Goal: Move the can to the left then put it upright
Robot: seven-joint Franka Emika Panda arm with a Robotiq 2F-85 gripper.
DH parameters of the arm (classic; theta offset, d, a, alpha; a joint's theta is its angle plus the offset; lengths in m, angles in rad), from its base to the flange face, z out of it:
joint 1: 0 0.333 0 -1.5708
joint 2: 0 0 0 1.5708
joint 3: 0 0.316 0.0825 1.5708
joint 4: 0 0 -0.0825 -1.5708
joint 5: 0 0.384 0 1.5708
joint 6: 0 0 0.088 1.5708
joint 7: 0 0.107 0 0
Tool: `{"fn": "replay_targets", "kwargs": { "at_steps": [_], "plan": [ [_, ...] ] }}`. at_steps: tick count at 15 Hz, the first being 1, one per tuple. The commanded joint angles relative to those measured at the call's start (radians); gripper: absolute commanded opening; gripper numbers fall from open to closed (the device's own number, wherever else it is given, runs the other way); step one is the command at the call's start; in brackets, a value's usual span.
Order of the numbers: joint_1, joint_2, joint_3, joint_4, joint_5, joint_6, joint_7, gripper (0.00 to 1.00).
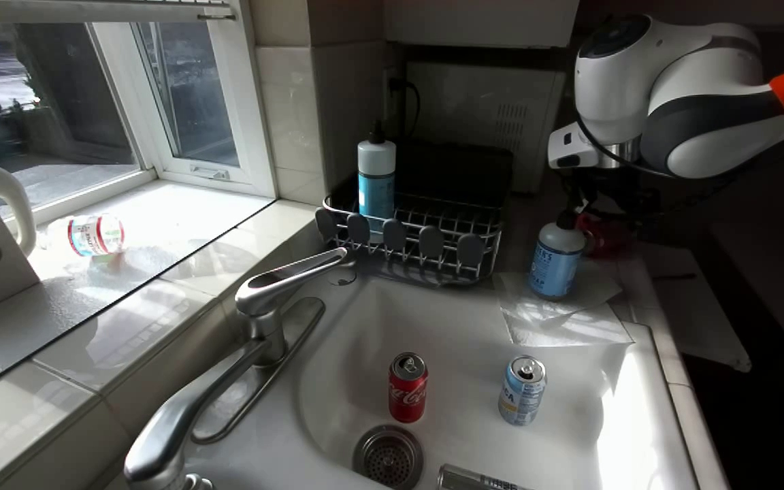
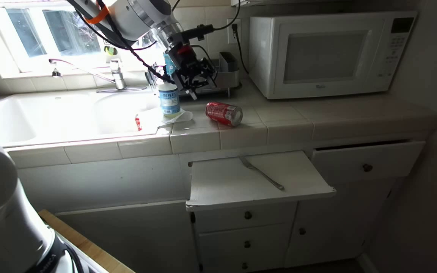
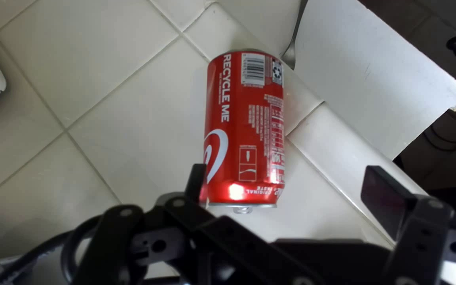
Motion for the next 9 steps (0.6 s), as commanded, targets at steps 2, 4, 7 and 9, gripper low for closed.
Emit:
{"fn": "replay_targets", "kwargs": {
  "at_steps": [2, 4, 7, 9],
  "plan": [
    [0.009, 0.019, 0.002, 0.001, -0.035, 0.047, 0.006, 1.00],
    [0.013, 0.032, 0.004, 0.001, -0.067, 0.046, 0.012, 1.00],
    [0.016, 0.056, 0.006, 0.006, -0.117, 0.041, 0.025, 1.00],
    [0.015, 0.066, 0.006, 0.012, -0.121, 0.045, 0.033, 1.00]
  ]
}}
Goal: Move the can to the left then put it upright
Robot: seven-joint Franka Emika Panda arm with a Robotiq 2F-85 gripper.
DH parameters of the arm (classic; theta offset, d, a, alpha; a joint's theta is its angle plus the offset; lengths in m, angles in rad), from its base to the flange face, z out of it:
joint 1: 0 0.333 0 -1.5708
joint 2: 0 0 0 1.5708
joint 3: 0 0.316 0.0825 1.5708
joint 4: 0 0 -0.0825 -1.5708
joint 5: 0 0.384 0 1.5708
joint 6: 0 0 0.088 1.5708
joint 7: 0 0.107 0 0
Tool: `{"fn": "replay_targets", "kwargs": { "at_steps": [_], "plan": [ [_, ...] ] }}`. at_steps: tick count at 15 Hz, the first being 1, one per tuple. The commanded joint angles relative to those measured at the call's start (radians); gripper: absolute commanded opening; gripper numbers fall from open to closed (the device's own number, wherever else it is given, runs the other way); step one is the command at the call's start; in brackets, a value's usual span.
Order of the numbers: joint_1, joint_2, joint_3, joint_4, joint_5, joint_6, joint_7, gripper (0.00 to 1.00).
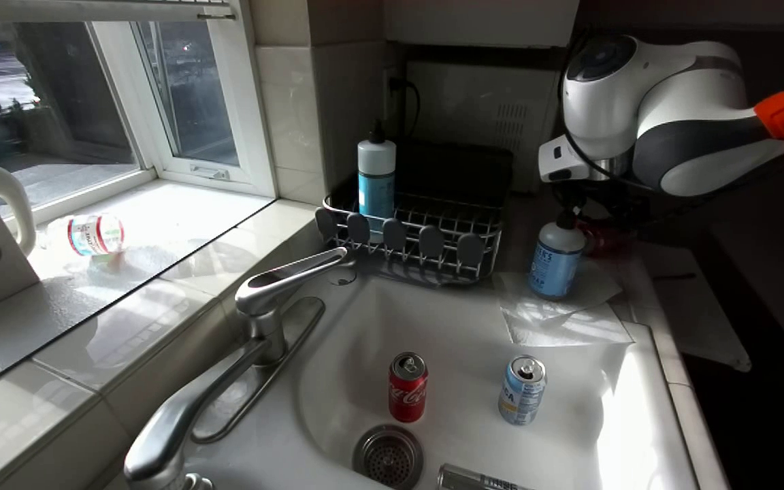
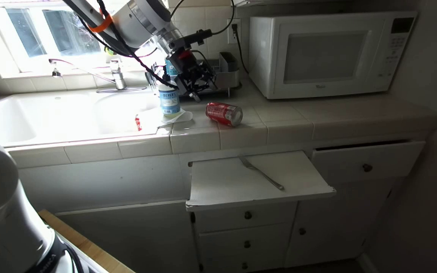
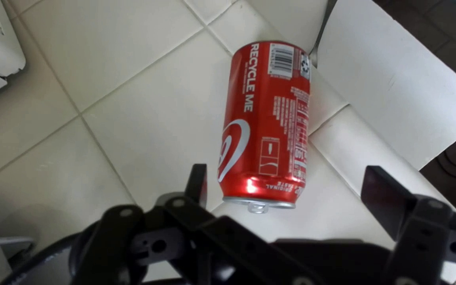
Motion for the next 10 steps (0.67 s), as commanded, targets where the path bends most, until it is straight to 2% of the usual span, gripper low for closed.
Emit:
{"fn": "replay_targets", "kwargs": {
  "at_steps": [1, 10],
  "plan": [
    [0.005, 0.028, 0.001, 0.015, -0.036, 0.007, 0.031, 1.00],
    [0.004, 0.074, 0.000, 0.020, -0.063, 0.013, 0.042, 1.00]
  ]
}}
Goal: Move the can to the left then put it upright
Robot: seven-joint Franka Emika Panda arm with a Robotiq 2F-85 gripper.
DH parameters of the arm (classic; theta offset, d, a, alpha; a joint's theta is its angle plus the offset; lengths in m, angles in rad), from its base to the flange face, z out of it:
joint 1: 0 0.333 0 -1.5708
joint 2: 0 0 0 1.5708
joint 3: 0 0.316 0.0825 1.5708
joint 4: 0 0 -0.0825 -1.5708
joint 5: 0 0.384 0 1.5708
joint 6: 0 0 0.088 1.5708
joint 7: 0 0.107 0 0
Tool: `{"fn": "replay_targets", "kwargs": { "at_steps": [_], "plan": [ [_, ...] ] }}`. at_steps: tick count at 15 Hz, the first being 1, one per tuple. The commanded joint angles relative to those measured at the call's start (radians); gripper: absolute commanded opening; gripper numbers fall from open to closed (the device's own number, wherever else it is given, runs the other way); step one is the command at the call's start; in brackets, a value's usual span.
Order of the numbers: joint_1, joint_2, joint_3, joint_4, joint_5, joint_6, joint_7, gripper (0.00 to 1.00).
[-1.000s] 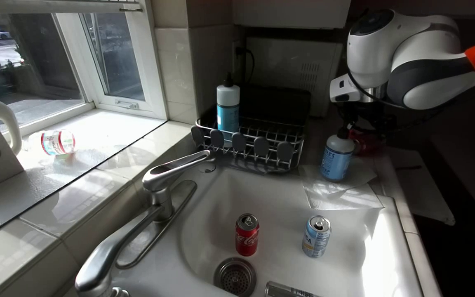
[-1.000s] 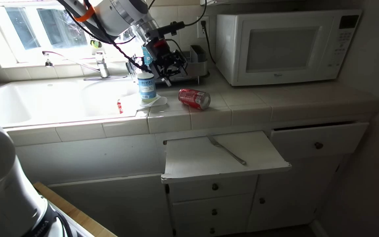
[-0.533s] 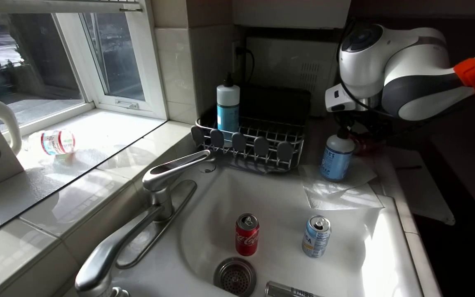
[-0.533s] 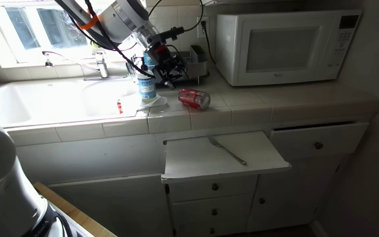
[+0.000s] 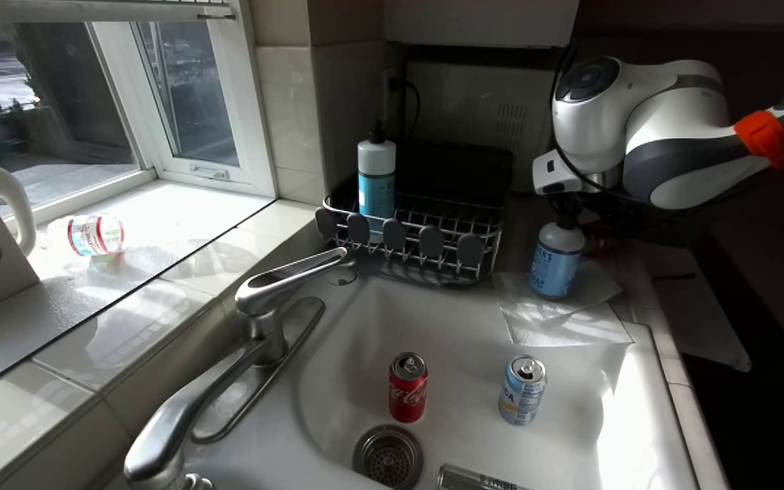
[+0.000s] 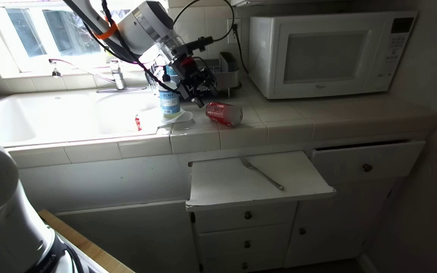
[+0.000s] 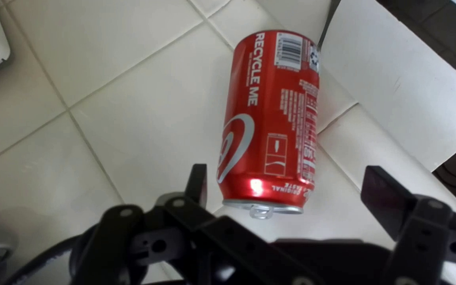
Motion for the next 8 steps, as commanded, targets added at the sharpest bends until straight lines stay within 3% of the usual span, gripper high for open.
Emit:
{"fn": "replay_targets", "kwargs": {
  "at_steps": [1, 6, 7, 8],
  "plan": [
    [0.004, 0.029, 0.000, 0.011, -0.033, 0.012, 0.024, 1.00],
    [0.002, 0.046, 0.000, 0.016, -0.020, 0.007, 0.017, 0.98],
    [0.001, 0.049, 0.000, 0.017, -0.021, 0.010, 0.018, 0.87],
    [-0.001, 0.052, 0.000, 0.017, -0.015, 0.018, 0.011, 0.84]
  ]
}}
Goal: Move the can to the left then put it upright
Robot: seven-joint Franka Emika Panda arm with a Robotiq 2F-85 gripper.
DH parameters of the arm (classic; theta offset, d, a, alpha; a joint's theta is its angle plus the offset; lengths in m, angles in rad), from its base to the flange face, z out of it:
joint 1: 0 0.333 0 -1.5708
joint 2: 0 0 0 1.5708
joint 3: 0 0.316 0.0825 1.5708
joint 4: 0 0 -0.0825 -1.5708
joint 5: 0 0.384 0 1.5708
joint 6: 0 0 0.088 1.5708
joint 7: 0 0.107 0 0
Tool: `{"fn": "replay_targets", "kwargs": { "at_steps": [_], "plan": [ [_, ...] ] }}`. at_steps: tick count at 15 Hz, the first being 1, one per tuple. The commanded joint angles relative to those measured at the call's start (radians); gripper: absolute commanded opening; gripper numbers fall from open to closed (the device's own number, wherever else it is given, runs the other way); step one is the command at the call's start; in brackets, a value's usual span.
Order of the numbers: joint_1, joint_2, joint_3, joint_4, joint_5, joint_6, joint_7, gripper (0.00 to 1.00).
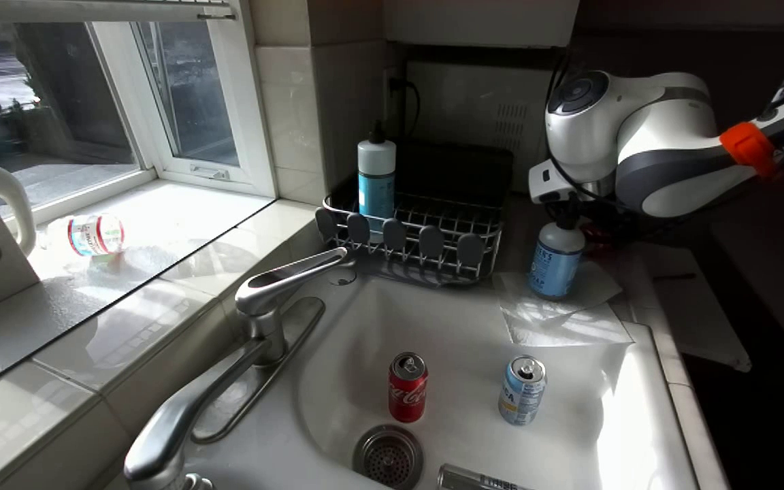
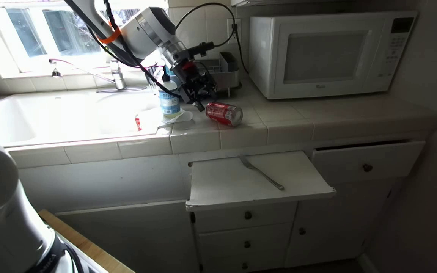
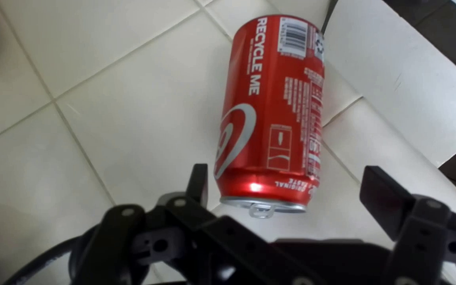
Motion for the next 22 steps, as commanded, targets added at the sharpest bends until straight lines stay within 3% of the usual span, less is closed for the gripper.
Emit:
{"fn": "replay_targets", "kwargs": {
  "at_steps": [1, 2, 5, 10, 15, 16, 17, 18, 22],
  "plan": [
    [0.000, 0.020, 0.000, 0.006, -0.018, 0.017, 0.015, 0.77],
    [-0.001, 0.022, -0.001, 0.007, -0.015, 0.020, 0.013, 0.68],
    [-0.002, 0.027, -0.001, 0.012, -0.015, 0.021, 0.012, 0.59],
    [-0.001, 0.032, 0.000, 0.015, -0.015, 0.022, 0.009, 0.69],
    [-0.002, 0.042, 0.000, 0.015, -0.017, 0.022, 0.008, 0.65],
    [-0.002, 0.042, -0.001, 0.016, -0.018, 0.021, 0.008, 0.61],
    [-0.002, 0.040, -0.001, 0.017, -0.019, 0.021, 0.007, 0.46],
    [-0.002, 0.038, 0.000, 0.019, -0.019, 0.022, 0.006, 0.38],
    [-0.002, 0.019, 0.000, 0.028, -0.016, 0.014, -0.001, 0.29]
  ]
}}
